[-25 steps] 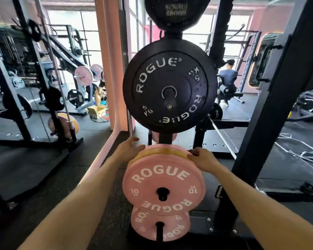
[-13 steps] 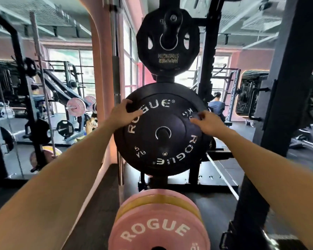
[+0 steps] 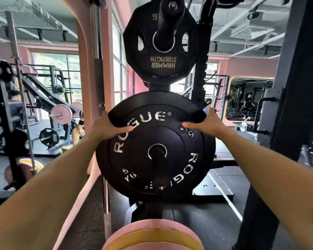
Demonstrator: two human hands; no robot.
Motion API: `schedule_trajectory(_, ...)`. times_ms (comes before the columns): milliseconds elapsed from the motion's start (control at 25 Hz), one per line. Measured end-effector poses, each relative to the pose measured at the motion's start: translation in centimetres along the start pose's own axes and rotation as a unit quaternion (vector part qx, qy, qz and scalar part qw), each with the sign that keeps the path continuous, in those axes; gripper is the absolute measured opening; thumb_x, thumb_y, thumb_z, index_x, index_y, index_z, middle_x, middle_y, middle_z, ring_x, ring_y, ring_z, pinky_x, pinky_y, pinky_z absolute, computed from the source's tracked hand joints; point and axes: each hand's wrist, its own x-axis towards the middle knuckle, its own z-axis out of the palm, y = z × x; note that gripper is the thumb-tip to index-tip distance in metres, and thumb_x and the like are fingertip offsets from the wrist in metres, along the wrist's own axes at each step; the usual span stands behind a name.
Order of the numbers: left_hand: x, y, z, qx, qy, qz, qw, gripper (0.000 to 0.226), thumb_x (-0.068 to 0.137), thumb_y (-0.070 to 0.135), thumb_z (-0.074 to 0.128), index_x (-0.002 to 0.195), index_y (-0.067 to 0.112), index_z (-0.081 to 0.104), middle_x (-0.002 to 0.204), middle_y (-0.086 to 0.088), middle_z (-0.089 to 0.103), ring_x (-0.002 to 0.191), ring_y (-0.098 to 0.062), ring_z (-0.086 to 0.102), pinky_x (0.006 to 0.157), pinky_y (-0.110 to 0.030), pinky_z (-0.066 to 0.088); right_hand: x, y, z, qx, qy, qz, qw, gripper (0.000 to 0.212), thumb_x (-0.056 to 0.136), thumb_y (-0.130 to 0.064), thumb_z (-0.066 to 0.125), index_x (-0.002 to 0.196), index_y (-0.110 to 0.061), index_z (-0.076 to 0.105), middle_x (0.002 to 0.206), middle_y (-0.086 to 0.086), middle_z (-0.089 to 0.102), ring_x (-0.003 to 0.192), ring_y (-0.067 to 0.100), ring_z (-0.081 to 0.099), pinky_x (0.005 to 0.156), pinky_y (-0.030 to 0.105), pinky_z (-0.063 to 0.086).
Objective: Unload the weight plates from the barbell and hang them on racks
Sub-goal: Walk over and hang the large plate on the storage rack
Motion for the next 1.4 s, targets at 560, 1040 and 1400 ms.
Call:
schedule_trajectory(560, -2.1, 1.3, 0.7, -0.057, 0.067, 0.045, 0.995, 0.099, 0.048, 0.063, 0.090, 0.121, 0.013, 0.044, 0.114, 0.000, 0.056, 0.108, -0.025, 0.055, 0.084, -0.036, 0.043, 0.6, 0.4, 1.5, 0.091, 0.042, 0.003, 0.995, 0.115, 0.021, -0.079, 0.083, 0.123, -0.031, 0.055, 0.115, -0.010, 0.067, 0.108, 0.016, 0.062, 0.098, 0.038, 0.049)
schedule_trajectory(1040, -10.8, 3.6, -3.2, -0.042, 0.074, 0.067, 0.994, 0.104, 0.048, 0.064, 0.089, 0.128, 0.017, 0.041, 0.123, 0.000, 0.059, 0.119, -0.027, 0.056, 0.100, -0.043, 0.046, -8.6, 0.1, -2.2, 0.140, 0.039, -0.021, 0.989, 0.099, 0.025, -0.073, 0.086, 0.109, -0.028, 0.064, 0.102, -0.010, 0.071, 0.097, 0.014, 0.066, 0.093, 0.037, 0.053)
schedule_trajectory(1400, -18.4, 5.8, -6.5, -0.035, 0.071, 0.062, 0.995, 0.090, 0.053, 0.057, 0.090, 0.117, 0.014, 0.043, 0.112, 0.000, 0.058, 0.103, -0.020, 0.055, 0.082, -0.032, 0.040, -15.1, 0.4, -5.2, 0.164, 0.038, -0.042, 0.985, 0.093, 0.024, -0.072, 0.087, 0.103, -0.028, 0.066, 0.098, -0.012, 0.072, 0.096, 0.014, 0.067, 0.093, 0.037, 0.053)
